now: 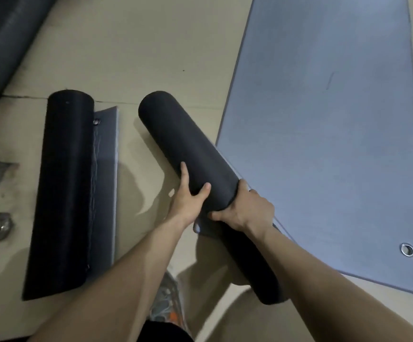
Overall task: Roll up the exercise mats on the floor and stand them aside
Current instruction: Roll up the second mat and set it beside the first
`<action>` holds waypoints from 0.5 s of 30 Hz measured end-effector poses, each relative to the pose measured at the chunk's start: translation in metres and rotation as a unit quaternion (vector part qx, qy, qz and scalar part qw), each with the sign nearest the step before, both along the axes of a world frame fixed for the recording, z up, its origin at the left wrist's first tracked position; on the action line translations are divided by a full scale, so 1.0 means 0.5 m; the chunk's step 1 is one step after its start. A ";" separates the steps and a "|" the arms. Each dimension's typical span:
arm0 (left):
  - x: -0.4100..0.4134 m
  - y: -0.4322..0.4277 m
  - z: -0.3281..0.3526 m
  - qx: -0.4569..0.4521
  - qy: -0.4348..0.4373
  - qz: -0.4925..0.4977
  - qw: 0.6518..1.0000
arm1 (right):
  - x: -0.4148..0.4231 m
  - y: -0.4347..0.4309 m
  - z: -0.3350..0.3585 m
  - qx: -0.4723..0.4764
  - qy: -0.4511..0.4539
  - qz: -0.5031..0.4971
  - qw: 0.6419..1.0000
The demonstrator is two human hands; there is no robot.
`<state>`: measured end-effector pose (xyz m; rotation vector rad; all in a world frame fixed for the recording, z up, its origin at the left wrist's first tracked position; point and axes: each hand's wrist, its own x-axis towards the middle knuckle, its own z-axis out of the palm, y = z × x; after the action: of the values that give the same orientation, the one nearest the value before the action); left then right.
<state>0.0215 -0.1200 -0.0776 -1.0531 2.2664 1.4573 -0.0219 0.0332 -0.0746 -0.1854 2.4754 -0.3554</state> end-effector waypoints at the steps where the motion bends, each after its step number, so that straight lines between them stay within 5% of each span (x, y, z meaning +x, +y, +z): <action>1: -0.006 -0.028 -0.013 0.012 0.013 0.019 1.000 | -0.008 -0.032 -0.004 -0.014 -0.006 -0.003 1.000; 9: -0.030 -0.168 -0.041 0.080 0.081 0.137 0.984 | -0.045 -0.191 -0.032 -0.111 -0.058 0.023 0.992; 15: -0.024 -0.309 -0.027 -0.016 0.069 0.153 0.986 | -0.025 -0.349 -0.033 -0.214 -0.120 0.008 0.969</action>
<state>0.0094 -0.2743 -0.0910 -1.4012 2.3070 1.6607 -0.0346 -0.1413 -0.0911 -0.3185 2.1303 -0.8533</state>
